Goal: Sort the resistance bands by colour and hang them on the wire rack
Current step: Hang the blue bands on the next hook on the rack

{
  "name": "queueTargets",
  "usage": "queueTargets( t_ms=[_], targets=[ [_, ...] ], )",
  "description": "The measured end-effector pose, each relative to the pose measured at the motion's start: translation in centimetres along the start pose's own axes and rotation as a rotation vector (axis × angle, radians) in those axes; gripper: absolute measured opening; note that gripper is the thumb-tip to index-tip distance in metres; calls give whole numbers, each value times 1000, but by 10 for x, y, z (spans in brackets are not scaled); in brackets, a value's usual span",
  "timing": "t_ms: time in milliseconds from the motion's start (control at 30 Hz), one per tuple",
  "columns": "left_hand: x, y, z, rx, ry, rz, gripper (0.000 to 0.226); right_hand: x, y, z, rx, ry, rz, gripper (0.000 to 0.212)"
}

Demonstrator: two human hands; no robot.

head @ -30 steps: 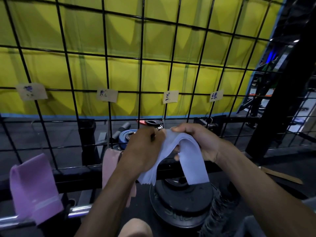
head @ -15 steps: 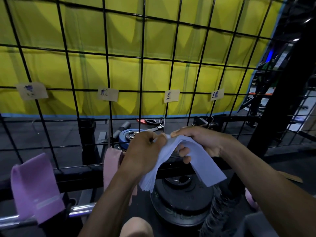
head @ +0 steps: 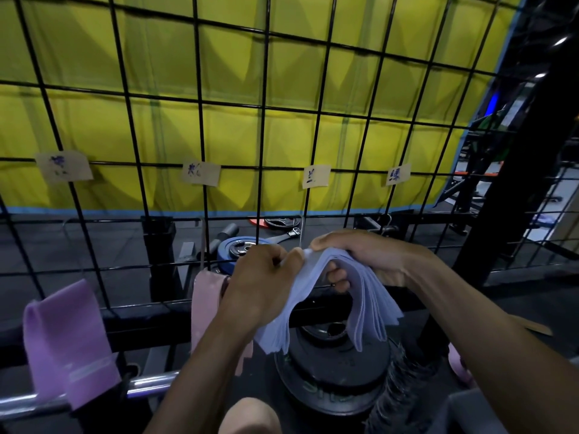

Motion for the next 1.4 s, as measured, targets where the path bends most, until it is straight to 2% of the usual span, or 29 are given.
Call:
queueTargets(
  t_ms=[167,267,400,500,633,700,833,1033,1133,1233,1400],
  targets=[
    [-3,-2,-2,18,-74,-4,52,2,0,4,-7,134,35,31],
    [1,-2,-1,48,-138,68,49,2,1,5,9,235,43,37],
    [9,0,8,-48,-18,83,48,0,-5,-4,-27,141,60,36],
    [14,-2,12,-77,58,77,67,0,-5,-9,-70,64,70,36],
    [16,-4,12,-101,66,117,86,-5,-5,-2,-82,173,27,33],
    [16,-6,12,-98,123,138,82,-5,-5,0,-56,191,61,35],
    [10,-7,8,-17,148,144,60,-4,-3,2,-47,184,98,29],
    [9,-13,12,50,140,233,81,-2,-2,1,-109,146,115,34],
    [9,-14,12,38,103,238,78,-3,-4,1,-131,198,101,28],
    [9,-15,12,49,72,235,71,-4,-4,0,-161,251,96,30],
    [6,-16,13,49,44,193,39,-3,-5,-5,-128,188,29,36]
  ],
)
Point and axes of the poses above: each hand's wrist, its own y-axis away from the middle knuckle, its own x-axis out of the palm, z = x × y, the point moved 5 cm from there along -y, towards the middle knuckle, and after that the axes turned 5 degrees about z, right-handed, at the moved point
